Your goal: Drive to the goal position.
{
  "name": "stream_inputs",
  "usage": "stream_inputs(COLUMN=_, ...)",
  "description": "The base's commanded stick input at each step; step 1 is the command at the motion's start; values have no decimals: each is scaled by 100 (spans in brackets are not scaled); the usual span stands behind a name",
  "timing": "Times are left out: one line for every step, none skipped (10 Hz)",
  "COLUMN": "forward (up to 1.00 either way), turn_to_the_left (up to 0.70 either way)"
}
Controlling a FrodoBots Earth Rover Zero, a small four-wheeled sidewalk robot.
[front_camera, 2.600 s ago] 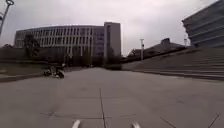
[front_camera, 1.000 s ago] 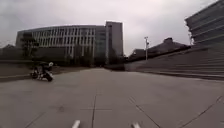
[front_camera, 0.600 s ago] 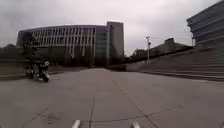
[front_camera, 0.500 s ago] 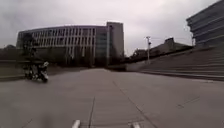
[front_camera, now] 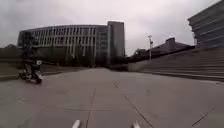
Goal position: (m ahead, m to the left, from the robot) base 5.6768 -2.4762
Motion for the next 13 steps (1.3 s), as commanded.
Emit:
stream_inputs(forward=85, turn_to_the_left=0)
stream_inputs(forward=85, turn_to_the_left=0)
stream_inputs(forward=85, turn_to_the_left=0)
stream_inputs(forward=85, turn_to_the_left=0)
stream_inputs(forward=85, turn_to_the_left=0)
stream_inputs(forward=85, turn_to_the_left=0)
stream_inputs(forward=85, turn_to_the_left=0)
stream_inputs(forward=85, turn_to_the_left=0)
stream_inputs(forward=85, turn_to_the_left=0)
stream_inputs(forward=85, turn_to_the_left=0)
stream_inputs(forward=85, turn_to_the_left=0)
stream_inputs(forward=85, turn_to_the_left=0)
stream_inputs(forward=85, turn_to_the_left=0)
